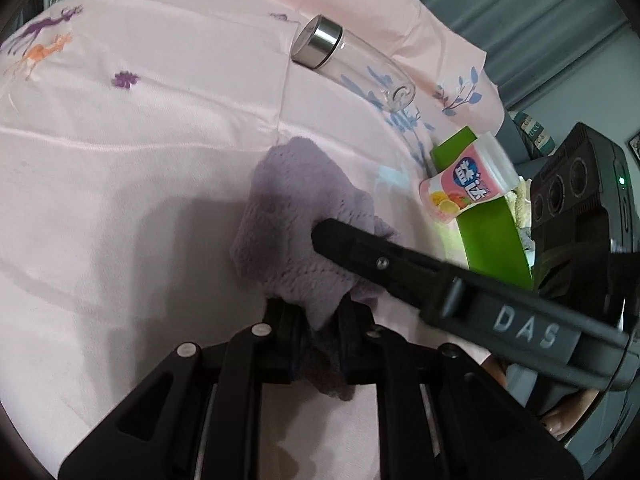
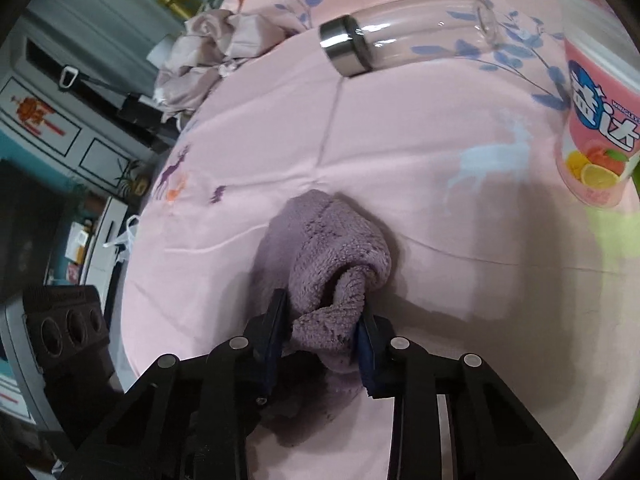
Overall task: Organize soft objects
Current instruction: 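Lift the lavender cloth off the sheet with the right gripper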
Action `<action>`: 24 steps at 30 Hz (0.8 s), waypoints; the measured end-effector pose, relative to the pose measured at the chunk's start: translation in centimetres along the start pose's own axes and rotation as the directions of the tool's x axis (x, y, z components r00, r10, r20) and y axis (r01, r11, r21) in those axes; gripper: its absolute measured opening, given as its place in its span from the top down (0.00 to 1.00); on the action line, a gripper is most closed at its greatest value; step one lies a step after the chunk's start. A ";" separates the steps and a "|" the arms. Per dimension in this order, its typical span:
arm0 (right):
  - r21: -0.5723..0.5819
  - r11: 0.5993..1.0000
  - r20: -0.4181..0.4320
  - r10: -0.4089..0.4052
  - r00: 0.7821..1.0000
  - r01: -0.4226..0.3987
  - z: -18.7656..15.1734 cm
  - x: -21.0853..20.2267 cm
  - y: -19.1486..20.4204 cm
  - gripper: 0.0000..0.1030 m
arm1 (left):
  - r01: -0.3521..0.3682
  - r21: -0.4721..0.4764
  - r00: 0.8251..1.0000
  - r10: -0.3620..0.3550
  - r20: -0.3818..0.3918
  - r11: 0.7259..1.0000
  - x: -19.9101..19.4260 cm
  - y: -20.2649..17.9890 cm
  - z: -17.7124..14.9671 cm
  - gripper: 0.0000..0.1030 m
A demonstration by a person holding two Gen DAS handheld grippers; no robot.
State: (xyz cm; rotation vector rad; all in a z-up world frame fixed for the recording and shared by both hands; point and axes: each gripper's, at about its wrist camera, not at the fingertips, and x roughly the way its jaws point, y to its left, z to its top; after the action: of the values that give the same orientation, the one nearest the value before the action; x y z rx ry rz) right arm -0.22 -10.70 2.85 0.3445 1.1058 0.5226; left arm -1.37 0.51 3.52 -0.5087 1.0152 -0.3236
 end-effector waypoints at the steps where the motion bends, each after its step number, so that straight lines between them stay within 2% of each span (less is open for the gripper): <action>1: -0.019 1.000 0.009 -0.003 1.000 0.003 0.0 -0.1 0.5 0.68 | -0.011 0.012 1.000 0.011 0.011 1.000 -0.3 -0.2 0.0 0.87; 4: -0.068 0.997 0.048 0.025 0.999 -0.021 0.1 -0.9 1.9 0.68 | -0.031 0.038 0.998 0.029 0.059 0.999 -1.4 -0.7 0.0 0.87; 10: -0.142 0.989 0.156 0.071 0.985 -0.049 -0.1 -4.0 3.7 0.68 | -0.037 0.105 0.985 0.019 0.172 0.994 -4.5 -2.2 0.1 0.88; 20: -0.188 0.981 0.292 0.109 0.950 -0.055 0.2 -8.7 4.2 0.68 | -0.032 0.198 0.961 -0.024 0.276 0.980 -6.8 -6.0 0.5 0.90; 24: -0.189 0.981 0.338 0.099 0.936 -0.035 0.0 -10.7 4.1 0.68 | -0.008 0.236 0.957 -0.061 0.283 0.972 -7.4 -7.5 0.7 0.90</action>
State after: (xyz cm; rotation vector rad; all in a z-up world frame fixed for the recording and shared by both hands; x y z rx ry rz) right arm -4.86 -13.31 12.94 0.3025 0.7012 0.5929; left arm -4.55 -2.07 13.24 -0.3421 0.6750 -0.3768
